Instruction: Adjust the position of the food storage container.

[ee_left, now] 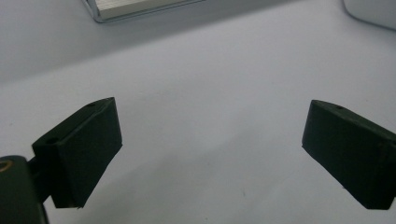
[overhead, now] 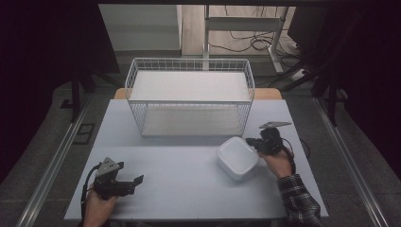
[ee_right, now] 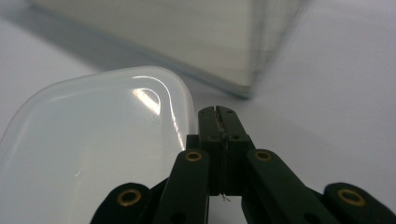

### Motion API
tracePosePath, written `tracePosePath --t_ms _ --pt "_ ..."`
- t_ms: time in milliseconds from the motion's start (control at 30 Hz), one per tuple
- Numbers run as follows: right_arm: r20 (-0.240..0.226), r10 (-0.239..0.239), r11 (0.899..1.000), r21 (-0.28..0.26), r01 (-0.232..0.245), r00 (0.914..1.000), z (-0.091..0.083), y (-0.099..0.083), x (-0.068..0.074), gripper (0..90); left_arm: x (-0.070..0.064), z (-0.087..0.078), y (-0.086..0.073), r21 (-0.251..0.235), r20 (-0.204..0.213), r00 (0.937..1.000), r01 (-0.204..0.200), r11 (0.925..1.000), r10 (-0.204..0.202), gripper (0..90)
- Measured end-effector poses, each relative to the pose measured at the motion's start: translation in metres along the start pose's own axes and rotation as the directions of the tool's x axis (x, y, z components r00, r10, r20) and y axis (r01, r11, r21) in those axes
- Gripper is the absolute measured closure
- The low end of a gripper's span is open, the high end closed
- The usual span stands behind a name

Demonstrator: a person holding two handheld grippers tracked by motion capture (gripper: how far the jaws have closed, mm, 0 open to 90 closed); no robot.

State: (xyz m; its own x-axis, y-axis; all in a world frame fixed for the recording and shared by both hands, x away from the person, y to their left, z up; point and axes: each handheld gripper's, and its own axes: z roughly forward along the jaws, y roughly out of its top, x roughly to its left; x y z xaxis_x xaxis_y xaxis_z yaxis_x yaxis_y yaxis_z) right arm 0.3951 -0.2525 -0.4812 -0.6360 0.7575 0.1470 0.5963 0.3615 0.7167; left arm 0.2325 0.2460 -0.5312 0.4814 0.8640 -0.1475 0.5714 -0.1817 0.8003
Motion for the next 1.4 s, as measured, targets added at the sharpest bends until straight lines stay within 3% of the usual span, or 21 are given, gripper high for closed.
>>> tracePosePath --t_ms 67,100,133,200,233,267,300,333,367,433,533,700,800,1133,1267,1400 --pt "-0.048 -0.021 1.0 0.01 0.021 0.9986 0.006 0.002 0.012 89.3 0.0 0.0 0.0 0.0 0.003 1.0 0.001 1.0 -0.001 4.4" --pt "-0.009 -0.053 0.999 -0.004 0.053 0.9986 0.002 0.005 0.02 89.3 0.0 -0.001 0.0 -0.001 0.005 1.0 0.002 1.0 -0.002 4.5" --pt "-0.009 -0.053 0.999 -0.004 0.053 0.9986 0.002 0.005 0.02 89.3 0.0 -0.001 0.0 -0.001 0.007 1.0 0.004 1.0 -0.004 4.5" --pt "0.034 -0.062 0.998 -0.026 0.063 0.9975 -0.01 0.005 0.022 89.4 0.0 -0.001 0.0 -0.002 0.009 0.9999 0.007 1.0 -0.007 4.6" --pt "0.044 -0.053 0.998 -0.037 0.055 0.9976 -0.016 0.003 0.022 89.4 0.0 -0.001 0.0 -0.004 0.011 0.9999 0.009 1.0 -0.009 4.6" --pt "0.083 -0.035 0.998 -0.041 0.039 0.9959 -0.035 -0.007 0.023 89.4 0.0 -0.001 0.0 -0.004 0.015 0.9998 0.011 0.9999 -0.011 4.7" --pt "0.083 -0.035 0.998 -0.041 0.039 0.9959 -0.035 -0.007 0.023 89.4 0.0 -0.001 0.0 -0.004 0.015 0.9998 0.011 0.9999 -0.011 4.7" --pt "0.095 -0.015 0.999 -0.037 0.019 0.9954 -0.05 -0.021 0.026 89.3 0.0 -0.001 0.0 0.001 0.015 0.9999 0.008 1.0 -0.008 4.7" --pt "0.095 -0.015 0.999 -0.037 0.019 0.9954 -0.05 -0.021 0.026 89.3 0.0 -0.001 0.0 0.001 0.015 0.9999 0.008 1.0 -0.008 4.7" --pt "0.1 0.014 1.0 -0.013 -0.013 0.9949 -0.062 -0.045 0.031 89.4 -0.001 -0.001 0.0 0.002 0.013 0.9999 0.005 1.0 -0.005 4.7" --pt "0.089 0.031 0.999 0.011 -0.033 0.9955 -0.064 -0.058 0.036 89.4 -0.001 -0.001 0.0 0.001 0.011 0.9999 0.005 1.0 -0.005 4.7" --pt "0.016 0.04 0.997 0.066 -0.041 0.9991 -0.051 -0.067 0.047 89.3 -0.002 0.0 0.0 0.007 0.008 1.0 -0.003 1.0 0.003 4.7" --pt "0.04 0.033 0.997 0.071 -0.036 0.9987 -0.045 -0.06 0.046 89.3 -0.002 0.0 0.0 0.007 0.01 0.9999 -0.002 1.0 0.002 4.8" --pt "0.044 0.041 0.997 0.064 -0.044 0.9982 -0.011 -0.032 0.031 89.3 -0.004 0.008 0.008 0.018 0.059 0.9982 0.009 0.9998 -0.01 5.5" --pt "0.03 0.027 0.998 0.059 -0.028 0.9992 0.003 -0.019 0.032 89.3 -0.007 0.016 0.016 0.021 0.058 0.9983 -0.001 0.9998 0.0 10.8" --pt "0.009 0.009 0.998 0.062 -0.009 0.9999 0.014 -0.013 0.039 89.3 -0.012 0.028 0.029 0.016 0.073 0.9972 -0.019 0.9997 0.017 25.0"
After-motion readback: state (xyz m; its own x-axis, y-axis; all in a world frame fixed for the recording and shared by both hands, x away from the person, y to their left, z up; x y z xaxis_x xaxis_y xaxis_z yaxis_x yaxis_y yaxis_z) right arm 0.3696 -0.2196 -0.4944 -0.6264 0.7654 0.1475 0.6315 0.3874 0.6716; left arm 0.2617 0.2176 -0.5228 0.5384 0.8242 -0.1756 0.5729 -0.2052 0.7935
